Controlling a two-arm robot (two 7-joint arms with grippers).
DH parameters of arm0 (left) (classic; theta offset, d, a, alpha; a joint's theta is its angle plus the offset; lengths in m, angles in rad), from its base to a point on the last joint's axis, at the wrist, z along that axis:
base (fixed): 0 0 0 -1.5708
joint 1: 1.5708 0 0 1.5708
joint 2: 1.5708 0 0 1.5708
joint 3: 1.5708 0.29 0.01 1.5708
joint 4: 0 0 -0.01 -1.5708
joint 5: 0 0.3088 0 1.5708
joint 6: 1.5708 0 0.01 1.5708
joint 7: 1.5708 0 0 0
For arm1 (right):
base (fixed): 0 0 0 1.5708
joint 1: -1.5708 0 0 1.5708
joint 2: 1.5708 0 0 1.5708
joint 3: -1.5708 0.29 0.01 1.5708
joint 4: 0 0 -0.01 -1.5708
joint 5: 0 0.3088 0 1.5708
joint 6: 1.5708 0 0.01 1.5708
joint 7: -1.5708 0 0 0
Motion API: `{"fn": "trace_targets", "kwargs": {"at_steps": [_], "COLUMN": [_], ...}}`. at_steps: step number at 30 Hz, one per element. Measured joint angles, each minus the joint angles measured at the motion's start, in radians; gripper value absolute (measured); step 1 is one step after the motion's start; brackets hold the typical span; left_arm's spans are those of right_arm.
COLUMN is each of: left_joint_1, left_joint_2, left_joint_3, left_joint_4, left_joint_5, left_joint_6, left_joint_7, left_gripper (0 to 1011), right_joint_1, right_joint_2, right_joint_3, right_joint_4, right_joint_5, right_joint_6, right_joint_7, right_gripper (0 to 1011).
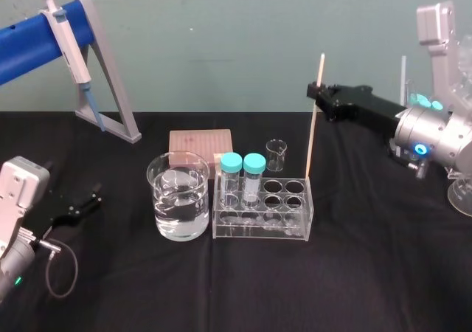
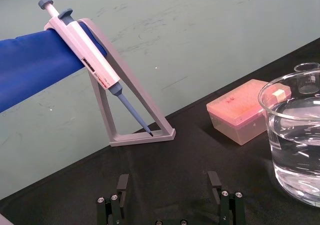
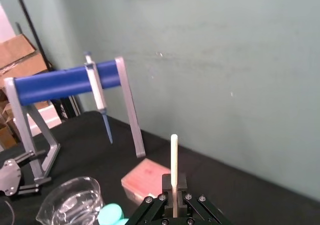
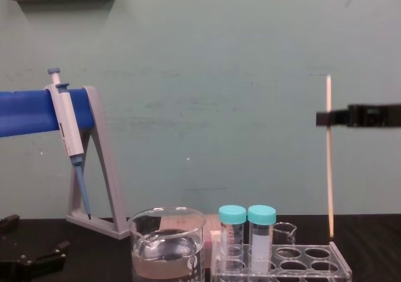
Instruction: Hold the thermometer with one hand and immerse one end into the beaker, then reinsert it into the test tube rack.
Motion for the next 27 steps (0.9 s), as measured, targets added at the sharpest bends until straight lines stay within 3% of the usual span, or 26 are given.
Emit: {"fn": "trace_targets", "kwargs": {"at_steps": [7,14,18,20,27], "left_joint_1": [0.000,0.000,0.000,0.000,0.000], "left_joint_2": [0.000,0.000,0.000,0.000,0.000], "left_joint_3": [0.000,0.000,0.000,0.000,0.000], "left_joint_4": [0.000,0.000,0.000,0.000,0.000], "left_joint_5": [0.000,0.000,0.000,0.000,0.000], "left_joint_6": [0.000,0.000,0.000,0.000,0.000], "left_joint_7": [0.000,0.000,0.000,0.000,0.000], "left_gripper": [1004,1004,1004,1004,1004], "right_joint_1": [-0.003,0.036,0.077,0.108,0.143], "right_joint_2": [0.021,0.003,-0.027,-0.063,-0.135], "right_joint_3": [0.050,0.067,0.037,-0.001,-0.069], "right_joint_4": [-0.090,-0.136,-0.133,-0.114,-0.061], "right_joint_5": [-0.011,0.004,0.006,-0.002,-0.004], "right_joint_6": [-0.031,-0.059,-0.063,-0.064,-0.058], "right_joint_7": [0.011,0.065,0.099,0.119,0.145], "right_gripper": [48,48,48,47,48]}}
